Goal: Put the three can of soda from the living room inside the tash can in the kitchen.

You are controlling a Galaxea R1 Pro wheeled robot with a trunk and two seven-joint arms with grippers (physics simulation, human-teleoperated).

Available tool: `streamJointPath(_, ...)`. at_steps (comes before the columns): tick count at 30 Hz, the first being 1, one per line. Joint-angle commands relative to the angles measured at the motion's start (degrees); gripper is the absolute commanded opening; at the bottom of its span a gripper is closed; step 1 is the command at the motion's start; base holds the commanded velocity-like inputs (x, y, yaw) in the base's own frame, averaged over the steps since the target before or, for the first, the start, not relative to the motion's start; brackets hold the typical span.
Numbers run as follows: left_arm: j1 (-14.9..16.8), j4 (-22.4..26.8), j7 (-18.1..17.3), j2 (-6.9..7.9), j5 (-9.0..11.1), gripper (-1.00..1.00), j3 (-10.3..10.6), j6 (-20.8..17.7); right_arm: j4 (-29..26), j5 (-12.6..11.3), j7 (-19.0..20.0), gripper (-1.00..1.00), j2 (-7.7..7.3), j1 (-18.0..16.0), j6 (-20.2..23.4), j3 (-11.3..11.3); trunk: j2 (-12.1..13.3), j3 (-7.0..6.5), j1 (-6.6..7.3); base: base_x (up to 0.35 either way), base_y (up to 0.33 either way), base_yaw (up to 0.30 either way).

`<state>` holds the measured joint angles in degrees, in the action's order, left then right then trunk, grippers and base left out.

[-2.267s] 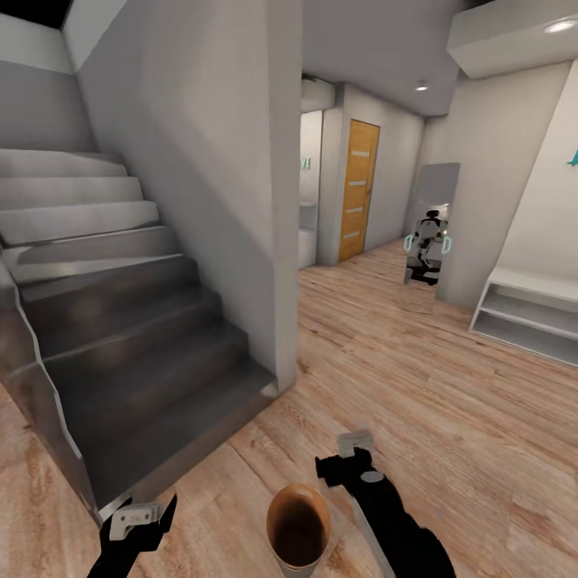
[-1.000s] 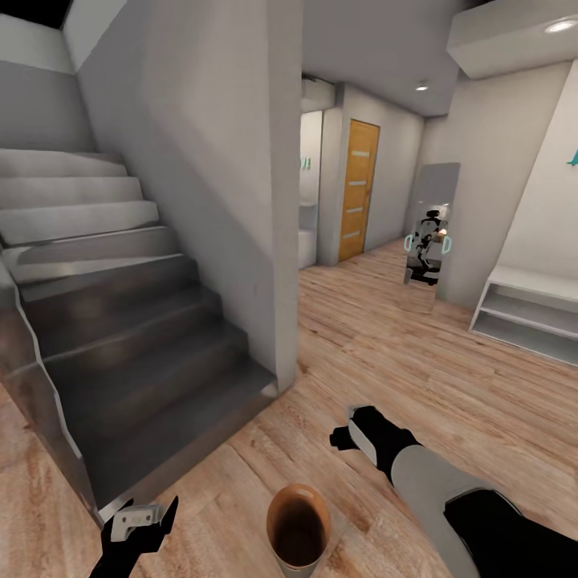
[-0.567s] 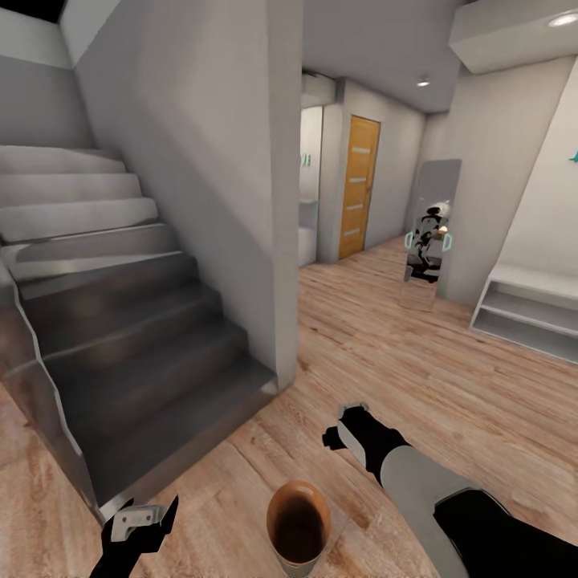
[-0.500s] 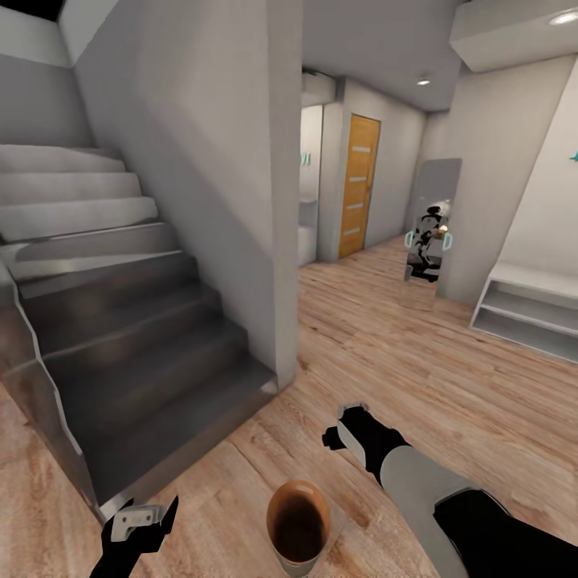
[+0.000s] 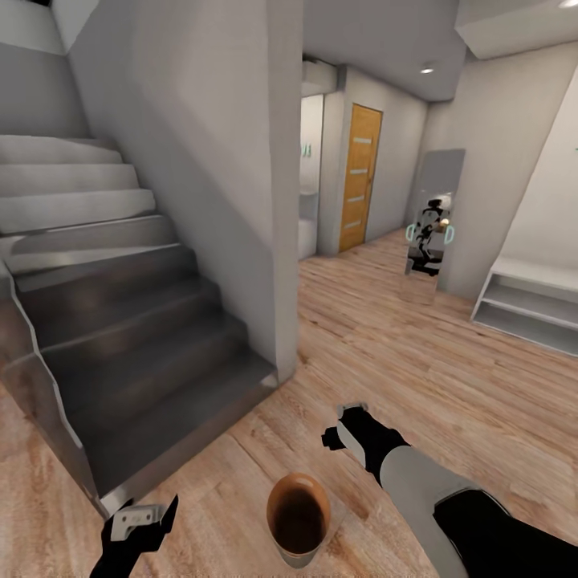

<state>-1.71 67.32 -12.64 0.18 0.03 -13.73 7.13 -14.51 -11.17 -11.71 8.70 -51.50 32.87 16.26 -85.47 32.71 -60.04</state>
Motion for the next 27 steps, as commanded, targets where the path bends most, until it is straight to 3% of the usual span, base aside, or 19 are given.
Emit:
streamJointPath(1,0.01,0.11,-0.08,0.03,0.46,1.00,-0.09,-0.21,0.00,0.01,0.03,1.00,0.00,0.00,0.00,0.00,-0.42,0.28,-0.23,0.000,0.000,0.000)
streamJointPath(7,0.03,0.19,-0.81,0.09,1.94,1.00,-0.35,-0.63,0.01,0.01,0.09,1.00,0.00,0.00,0.00,0.00,-2.82,1.88,-1.54,0.000,0.000,0.000)
streamJointPath(9,0.03,0.16,-1.21,0.15,3.12,1.00,-0.41,-0.72,0.01,0.01,0.10,1.00,0.03,0.00,0.00,0.00,-3.63,2.42,-1.98,0.000,0.000,0.000)
streamJointPath(10,0.04,0.17,-1.60,1.03,4.94,1.00,-0.47,-0.82,0.06,0.01,0.11,1.00,0.07,0.00,0.00,0.02,-4.03,2.69,-2.20,0.000,0.000,0.000)
streamJointPath(14,-0.01,0.32,-1.69,2.50,7.17,1.00,-0.60,-0.86,0.08,0.01,0.11,1.00,0.08,0.00,0.00,0.06,-5.63,3.76,-3.08,0.000,0.000,0.000)
streamJointPath(19,-0.04,0.37,-1.81,3.42,10.66,1.00,-2.50,-0.88,0.09,0.01,0.11,1.00,0.13,0.00,0.00,0.08,-7.64,5.09,-4.18,0.000,0.000,0.000)
streamJointPath(27,-0.05,0.36,-2.00,3.79,11.97,1.00,-4.06,-0.81,0.09,0.01,0.11,1.00,0.17,0.00,0.00,0.09,-10.85,7.24,-5.94,0.000,0.000,0.000)
